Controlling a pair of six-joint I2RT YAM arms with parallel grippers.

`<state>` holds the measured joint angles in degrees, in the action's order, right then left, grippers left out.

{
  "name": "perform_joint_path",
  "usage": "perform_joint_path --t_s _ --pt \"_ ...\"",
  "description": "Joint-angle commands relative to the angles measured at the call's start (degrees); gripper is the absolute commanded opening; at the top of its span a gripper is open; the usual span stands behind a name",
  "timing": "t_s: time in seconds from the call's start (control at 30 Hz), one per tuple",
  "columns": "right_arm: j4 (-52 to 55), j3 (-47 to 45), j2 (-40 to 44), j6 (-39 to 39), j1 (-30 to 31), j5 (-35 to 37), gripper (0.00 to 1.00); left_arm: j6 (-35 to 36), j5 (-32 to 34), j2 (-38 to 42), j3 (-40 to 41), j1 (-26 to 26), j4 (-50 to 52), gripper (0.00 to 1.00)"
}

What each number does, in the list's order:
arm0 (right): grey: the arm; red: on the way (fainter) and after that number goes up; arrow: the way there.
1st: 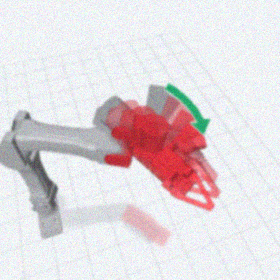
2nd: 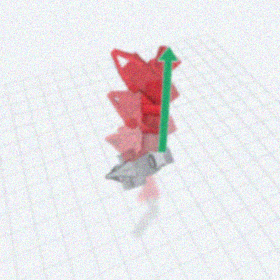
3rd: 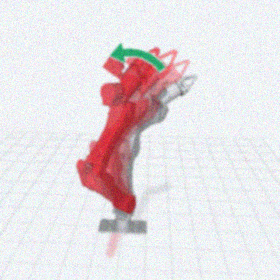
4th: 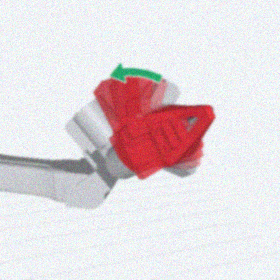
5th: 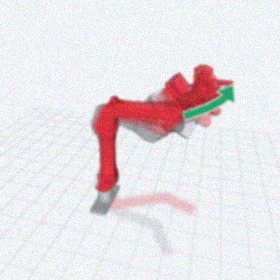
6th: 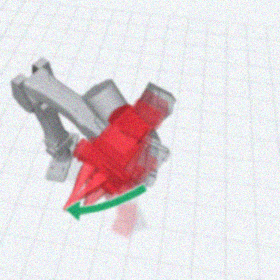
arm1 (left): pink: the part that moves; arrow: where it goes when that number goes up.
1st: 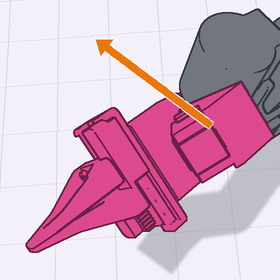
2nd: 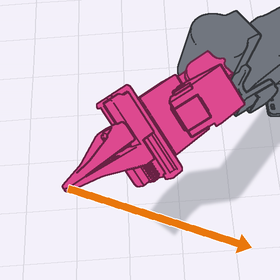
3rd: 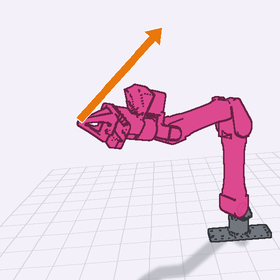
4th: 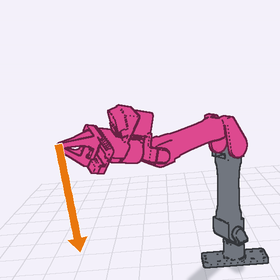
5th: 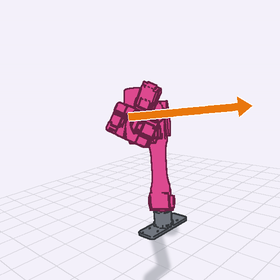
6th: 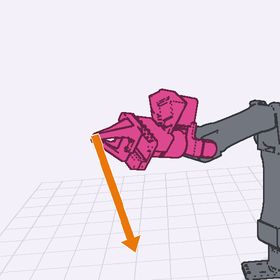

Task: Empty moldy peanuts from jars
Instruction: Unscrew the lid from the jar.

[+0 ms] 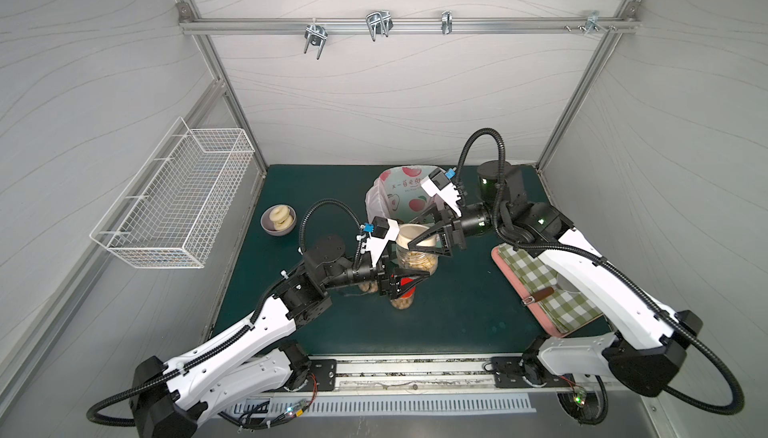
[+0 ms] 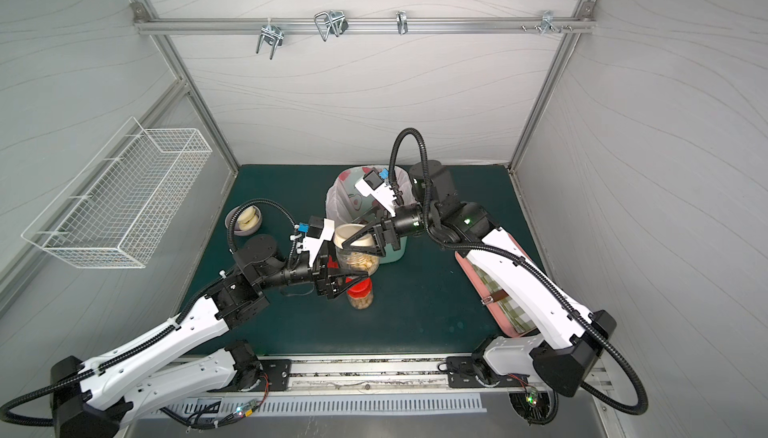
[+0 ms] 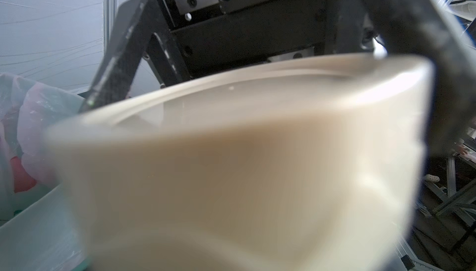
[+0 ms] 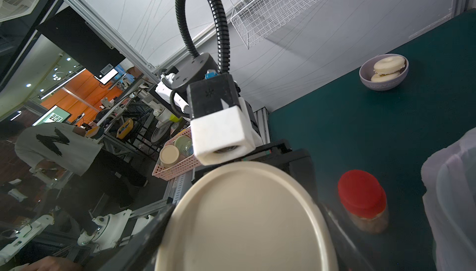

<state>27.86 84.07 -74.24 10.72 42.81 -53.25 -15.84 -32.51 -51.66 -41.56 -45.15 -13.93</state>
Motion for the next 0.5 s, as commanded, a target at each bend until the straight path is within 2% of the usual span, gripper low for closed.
perform_joint_path --t_s 0.0,0.27,0.47 --pt "-1.4 1.19 2.3 -0.29 -0.85 -4.16 0.56 -0.42 3.7 0.43 -2.16 0.85 0.07 0.0" --pt "-1.17 0.74 3.76 -0.09 -1.84 2.94 0.56 -0.08 4.25 -0.04 -2.39 0.86 0.89 0.0" --pt "0.24 -0.63 6.17 -0.39 -2.63 12.68 0.56 0.62 5.82 1.27 -2.21 0.88 2.46 0.0"
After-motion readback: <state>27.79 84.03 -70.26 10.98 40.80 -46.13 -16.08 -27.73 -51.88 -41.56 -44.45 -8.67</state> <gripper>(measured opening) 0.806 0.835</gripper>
